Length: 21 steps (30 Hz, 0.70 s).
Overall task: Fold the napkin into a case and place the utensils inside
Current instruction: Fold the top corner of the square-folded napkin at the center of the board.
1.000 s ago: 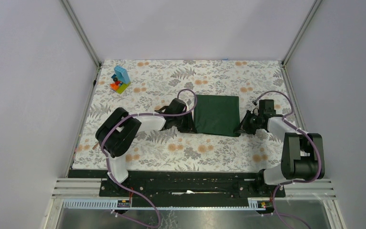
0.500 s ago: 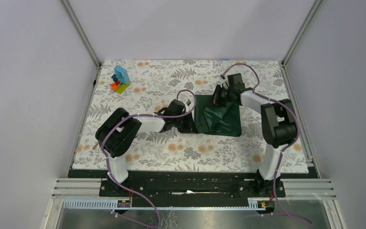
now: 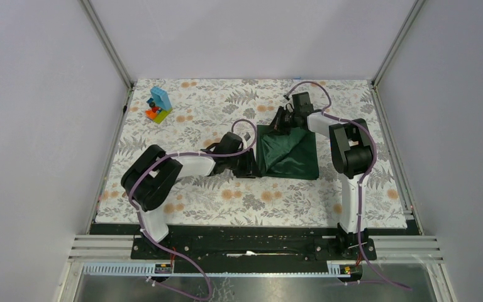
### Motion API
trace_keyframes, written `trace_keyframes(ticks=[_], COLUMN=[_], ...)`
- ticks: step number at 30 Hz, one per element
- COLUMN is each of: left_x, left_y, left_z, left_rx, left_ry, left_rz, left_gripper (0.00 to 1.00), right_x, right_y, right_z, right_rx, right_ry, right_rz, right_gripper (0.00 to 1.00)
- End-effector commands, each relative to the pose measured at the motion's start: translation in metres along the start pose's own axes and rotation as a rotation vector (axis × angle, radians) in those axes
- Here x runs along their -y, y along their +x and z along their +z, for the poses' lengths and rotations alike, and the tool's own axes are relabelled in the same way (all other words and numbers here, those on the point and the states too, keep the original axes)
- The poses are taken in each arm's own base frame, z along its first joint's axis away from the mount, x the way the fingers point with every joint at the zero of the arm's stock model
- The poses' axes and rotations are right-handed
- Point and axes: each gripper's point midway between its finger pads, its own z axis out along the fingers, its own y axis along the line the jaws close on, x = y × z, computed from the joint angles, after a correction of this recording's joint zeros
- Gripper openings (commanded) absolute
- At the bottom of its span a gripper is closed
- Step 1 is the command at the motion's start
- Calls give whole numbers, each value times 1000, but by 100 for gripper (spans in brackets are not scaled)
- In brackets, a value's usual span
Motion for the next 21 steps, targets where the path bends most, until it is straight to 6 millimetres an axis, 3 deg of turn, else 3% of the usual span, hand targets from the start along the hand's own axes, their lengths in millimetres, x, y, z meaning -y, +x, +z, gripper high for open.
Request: trace_keyframes(ticks=[1, 5, 9, 11, 15, 21], left_x=[-11, -5, -2, -1, -3, -12], left_y=[11, 7, -1, -5, -15, -14], left_z=[-14, -20, -20, -18, -13, -2], left_rx=[-27, -13, 5, 10, 32, 15], left_ry=[-60, -25, 13, 23, 15, 2], left_rz=[-3, -31, -68, -75, -73, -75], left_gripper=[45, 50, 45, 45, 54, 54], right_x=[-25, -25, -31, -33, -35, -36], right_y=[-14, -12, -18, -19, -22, -26], right_z=[-2, -2, -2, -3, -3, 0], right_rx=[21, 14, 35, 37, 44, 45], right_ry=[-72, -76, -98, -106, -109, -113], right_rz=[-35, -27, -44, -43, -45, -40], right_gripper=[0, 0, 0, 0, 0, 0])
